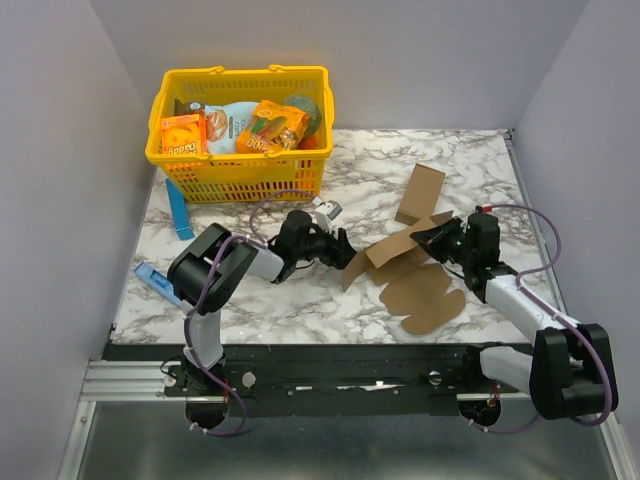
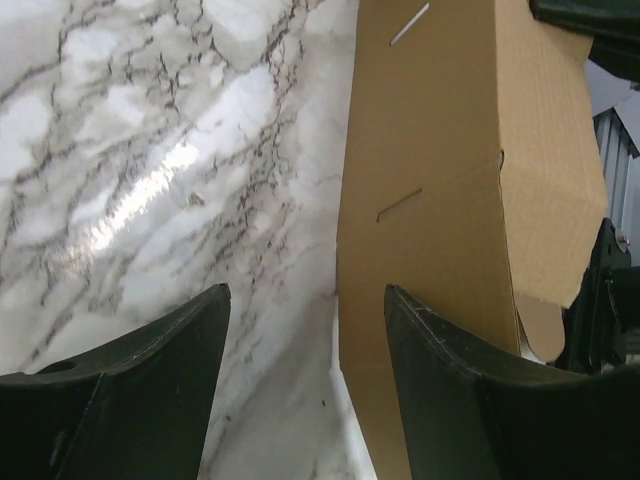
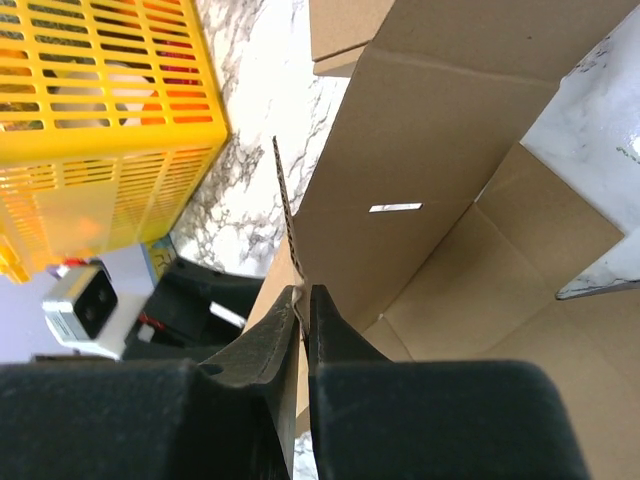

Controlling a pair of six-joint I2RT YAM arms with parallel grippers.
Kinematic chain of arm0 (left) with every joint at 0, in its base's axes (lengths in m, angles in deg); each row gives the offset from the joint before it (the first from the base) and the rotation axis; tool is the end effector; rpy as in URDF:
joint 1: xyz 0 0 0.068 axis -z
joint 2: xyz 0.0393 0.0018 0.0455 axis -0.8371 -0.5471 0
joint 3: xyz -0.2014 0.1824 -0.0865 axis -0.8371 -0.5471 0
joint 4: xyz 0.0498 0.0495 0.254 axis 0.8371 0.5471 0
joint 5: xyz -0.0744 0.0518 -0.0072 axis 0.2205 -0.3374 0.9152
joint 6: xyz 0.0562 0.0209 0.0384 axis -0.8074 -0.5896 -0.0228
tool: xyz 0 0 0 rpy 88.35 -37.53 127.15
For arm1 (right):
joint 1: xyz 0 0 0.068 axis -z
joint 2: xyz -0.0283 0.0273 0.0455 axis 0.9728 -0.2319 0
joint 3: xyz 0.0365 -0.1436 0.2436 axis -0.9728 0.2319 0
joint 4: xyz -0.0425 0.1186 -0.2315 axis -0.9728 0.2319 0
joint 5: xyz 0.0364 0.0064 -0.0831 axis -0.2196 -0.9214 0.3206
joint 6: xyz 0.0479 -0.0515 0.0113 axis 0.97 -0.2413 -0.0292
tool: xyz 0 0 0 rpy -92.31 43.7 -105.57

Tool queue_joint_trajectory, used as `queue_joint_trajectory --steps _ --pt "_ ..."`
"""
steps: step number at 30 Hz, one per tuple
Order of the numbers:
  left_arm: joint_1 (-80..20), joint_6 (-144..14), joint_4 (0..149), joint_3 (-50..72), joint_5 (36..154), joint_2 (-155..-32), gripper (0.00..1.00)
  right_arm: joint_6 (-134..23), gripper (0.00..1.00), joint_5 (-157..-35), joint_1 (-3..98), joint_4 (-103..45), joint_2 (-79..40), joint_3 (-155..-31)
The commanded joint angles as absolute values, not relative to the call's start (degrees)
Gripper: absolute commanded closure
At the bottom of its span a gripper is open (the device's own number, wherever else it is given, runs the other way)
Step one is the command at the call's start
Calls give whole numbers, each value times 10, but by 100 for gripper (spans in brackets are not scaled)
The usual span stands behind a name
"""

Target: Fold the paper box

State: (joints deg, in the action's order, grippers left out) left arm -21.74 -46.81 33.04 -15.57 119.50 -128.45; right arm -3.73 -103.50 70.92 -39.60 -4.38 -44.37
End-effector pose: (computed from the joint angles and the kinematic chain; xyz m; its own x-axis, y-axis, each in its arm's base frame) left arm 0.3022 -0.2512 0.1321 -0.6938 -0.0169 -0.7200 0.6390 0.4467 -0.6262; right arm 0.2486 0.0402 0.1933 -0.5286 0.7759 -0.3445 0.2452 0.5281 0.8130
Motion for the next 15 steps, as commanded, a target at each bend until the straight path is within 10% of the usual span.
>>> queue_joint_trajectory --steps 1,15 --pt "-204 -441 268 -216 1151 -1232 27 -27 86 -993 711 -390 -45 -424" --pt "-147 -404 239 -202 1127 -1224 27 -9 86 -977 711 -400 -31 -400"
